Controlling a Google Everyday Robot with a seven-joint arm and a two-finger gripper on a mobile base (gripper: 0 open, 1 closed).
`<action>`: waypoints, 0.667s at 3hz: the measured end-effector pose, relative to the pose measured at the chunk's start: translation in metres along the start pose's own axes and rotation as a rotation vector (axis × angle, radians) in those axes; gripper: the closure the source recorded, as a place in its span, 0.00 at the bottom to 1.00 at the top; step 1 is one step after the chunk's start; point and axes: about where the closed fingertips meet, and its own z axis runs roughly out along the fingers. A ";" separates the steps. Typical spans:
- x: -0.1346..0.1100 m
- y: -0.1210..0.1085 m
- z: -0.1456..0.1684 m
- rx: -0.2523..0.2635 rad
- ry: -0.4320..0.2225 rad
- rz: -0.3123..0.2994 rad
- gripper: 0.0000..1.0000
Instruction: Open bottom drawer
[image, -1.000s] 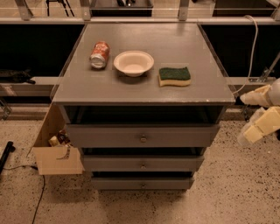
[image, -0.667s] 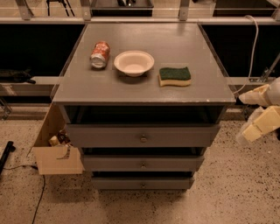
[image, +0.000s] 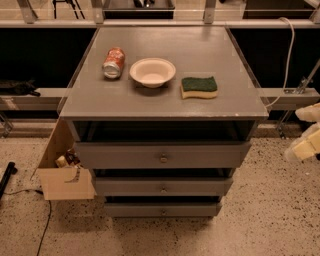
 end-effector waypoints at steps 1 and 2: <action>0.013 -0.005 -0.002 0.057 -0.062 0.075 0.00; 0.027 0.008 0.041 0.032 -0.086 0.127 0.00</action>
Offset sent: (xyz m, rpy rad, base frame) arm -0.0189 0.0387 -0.0978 0.1477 0.0443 -0.1660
